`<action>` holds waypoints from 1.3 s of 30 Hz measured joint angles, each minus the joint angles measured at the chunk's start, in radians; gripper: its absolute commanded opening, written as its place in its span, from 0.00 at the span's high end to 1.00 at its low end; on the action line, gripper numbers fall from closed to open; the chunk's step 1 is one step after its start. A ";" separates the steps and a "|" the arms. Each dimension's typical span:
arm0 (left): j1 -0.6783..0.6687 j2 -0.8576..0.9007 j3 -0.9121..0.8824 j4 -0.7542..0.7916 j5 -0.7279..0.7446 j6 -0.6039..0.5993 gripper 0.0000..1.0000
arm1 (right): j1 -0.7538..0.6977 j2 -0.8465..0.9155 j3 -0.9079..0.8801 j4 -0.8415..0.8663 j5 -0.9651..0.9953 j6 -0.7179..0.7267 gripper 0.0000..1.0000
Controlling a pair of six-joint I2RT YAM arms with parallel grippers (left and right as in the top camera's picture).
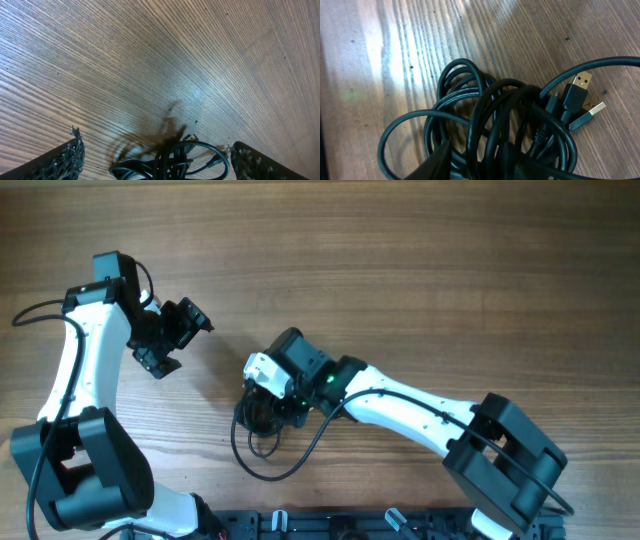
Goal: Untangle cables
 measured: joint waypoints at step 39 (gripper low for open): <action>-0.230 0.000 0.000 0.109 0.336 0.344 0.10 | -0.259 -0.259 0.008 -0.179 0.088 0.563 0.96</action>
